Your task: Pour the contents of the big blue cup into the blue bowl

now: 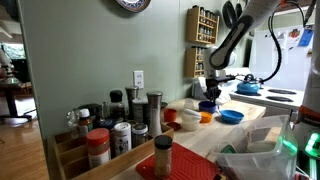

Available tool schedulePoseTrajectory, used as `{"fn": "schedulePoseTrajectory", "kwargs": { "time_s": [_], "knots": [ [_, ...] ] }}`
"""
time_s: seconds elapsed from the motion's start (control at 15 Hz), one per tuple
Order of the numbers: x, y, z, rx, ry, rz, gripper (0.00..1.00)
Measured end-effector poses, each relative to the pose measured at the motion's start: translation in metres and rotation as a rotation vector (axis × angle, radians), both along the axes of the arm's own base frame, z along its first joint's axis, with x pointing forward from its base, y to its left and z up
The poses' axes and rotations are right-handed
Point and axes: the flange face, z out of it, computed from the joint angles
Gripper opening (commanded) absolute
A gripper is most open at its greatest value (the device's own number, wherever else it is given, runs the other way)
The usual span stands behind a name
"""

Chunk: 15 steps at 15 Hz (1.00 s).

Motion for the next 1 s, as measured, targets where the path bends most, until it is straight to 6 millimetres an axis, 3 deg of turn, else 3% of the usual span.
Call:
{"fn": "schedulePoseTrajectory", "kwargs": {
  "time_s": [0.13,0.2,0.27,0.67,0.87,1.0],
  "knots": [
    [0.001,-0.002,-0.001,-0.002,-0.005,-0.029,0.01],
    [0.001,-0.002,0.0,-0.003,-0.008,-0.044,0.1],
    [0.001,-0.003,0.0,-0.004,-0.011,-0.054,0.3],
    [0.004,-0.006,0.004,-0.007,-0.033,-0.106,0.73],
    [0.006,-0.006,0.017,-0.009,-0.061,-0.085,0.95],
    [0.007,-0.005,0.033,0.002,-0.104,-0.004,1.0]
  ]
}}
